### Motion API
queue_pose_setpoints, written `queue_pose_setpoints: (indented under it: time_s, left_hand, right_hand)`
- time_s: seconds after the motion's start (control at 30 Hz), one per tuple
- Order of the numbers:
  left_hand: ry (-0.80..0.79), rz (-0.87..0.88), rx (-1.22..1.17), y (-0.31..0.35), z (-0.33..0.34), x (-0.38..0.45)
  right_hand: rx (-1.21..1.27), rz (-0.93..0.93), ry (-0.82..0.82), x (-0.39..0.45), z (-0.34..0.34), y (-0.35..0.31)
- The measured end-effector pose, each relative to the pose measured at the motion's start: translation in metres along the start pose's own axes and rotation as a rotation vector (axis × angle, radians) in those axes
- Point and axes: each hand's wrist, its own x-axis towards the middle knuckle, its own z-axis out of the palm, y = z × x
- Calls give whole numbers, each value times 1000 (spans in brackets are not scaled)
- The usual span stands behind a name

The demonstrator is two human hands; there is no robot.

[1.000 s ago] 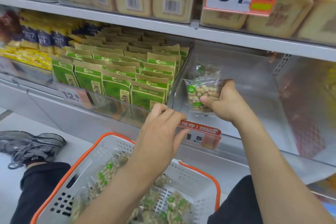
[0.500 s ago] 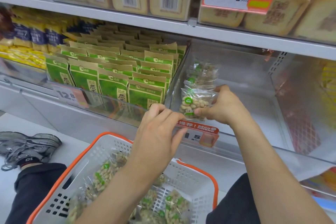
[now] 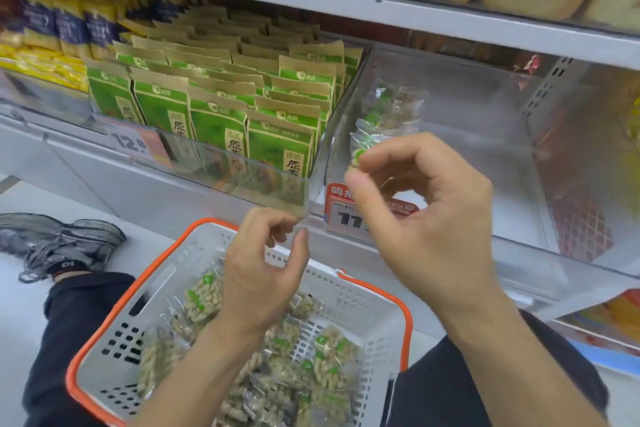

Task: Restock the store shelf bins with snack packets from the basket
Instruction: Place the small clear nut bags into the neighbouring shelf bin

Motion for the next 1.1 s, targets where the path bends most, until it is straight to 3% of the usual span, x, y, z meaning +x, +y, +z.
queue_pose_setpoints:
  time_s: [0.1,0.23,0.37,0.6,0.9,1.03,1.1]
  left_hand:
    - [-165,-231,64,-49,-13,-41]
    - [-422,-443,320,-125,-37,-96]
    - [-590,-616,534,-167,-61,-136]
    - [-748,-702,657,-190,-69,-160]
    - [-937,-690,803,-202,-40,-154]
    - [-911,-703,875,-198,-29,-150]
    - [-848,-744,866,-197,-25,-151]
  right_hand:
    - [-40,-104,-337,-30,41,2]
    - [-228,46,-793,-60,97,42]
    - [-425,238,-1012,-89,141,104]
    - [-542,534,-1185,-147,178,177]
    - [-441,863,-990,-192,212,209]
    - [-508,899,-1172,-209,219,212]
    - [-533,886,-1148,-216,217,214]
